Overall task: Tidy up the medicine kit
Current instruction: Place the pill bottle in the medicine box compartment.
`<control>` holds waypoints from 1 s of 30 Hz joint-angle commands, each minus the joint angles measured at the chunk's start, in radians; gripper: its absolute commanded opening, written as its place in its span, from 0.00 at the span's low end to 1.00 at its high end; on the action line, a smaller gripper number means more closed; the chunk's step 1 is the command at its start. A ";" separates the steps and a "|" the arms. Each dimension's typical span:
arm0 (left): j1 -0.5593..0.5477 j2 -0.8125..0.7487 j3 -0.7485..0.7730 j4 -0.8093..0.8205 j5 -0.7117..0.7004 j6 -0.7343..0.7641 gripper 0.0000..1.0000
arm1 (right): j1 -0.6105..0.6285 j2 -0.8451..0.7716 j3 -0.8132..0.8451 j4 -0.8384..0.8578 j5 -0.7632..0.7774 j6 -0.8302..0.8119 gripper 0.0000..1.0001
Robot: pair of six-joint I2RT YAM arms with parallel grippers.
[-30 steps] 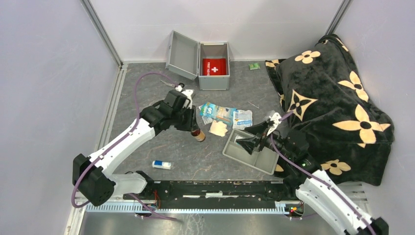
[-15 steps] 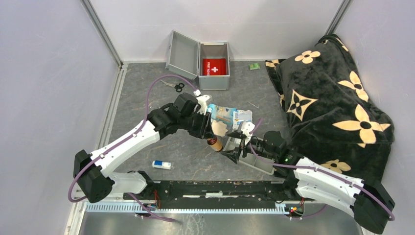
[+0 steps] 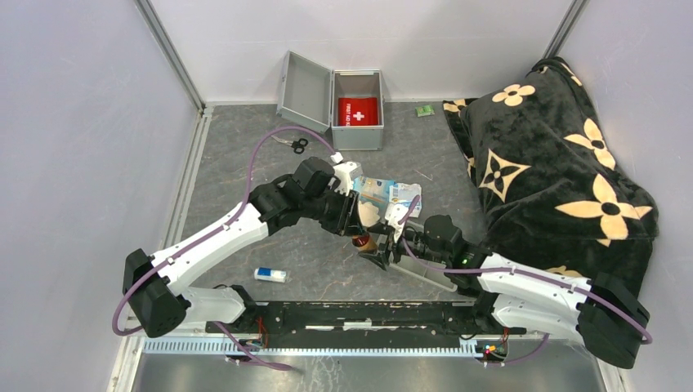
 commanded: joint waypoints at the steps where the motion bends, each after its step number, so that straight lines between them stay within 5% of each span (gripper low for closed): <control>1: -0.013 -0.021 0.035 0.057 0.050 0.011 0.02 | 0.006 0.003 0.052 0.030 0.036 -0.011 0.71; 7: -0.028 0.006 0.067 0.021 -0.031 0.043 0.02 | 0.007 -0.080 0.068 -0.090 0.115 -0.005 0.98; 15: -0.142 0.133 0.209 -0.072 -0.303 0.032 0.02 | 0.008 -0.494 0.089 -0.453 0.561 0.137 0.98; 20: -0.283 0.322 0.348 -0.163 -0.531 -0.046 0.02 | 0.008 -0.651 0.242 -0.751 0.881 0.275 0.98; 30: -0.471 0.640 0.659 -0.420 -0.922 -0.162 0.02 | 0.009 -0.780 0.477 -0.847 1.010 0.299 0.98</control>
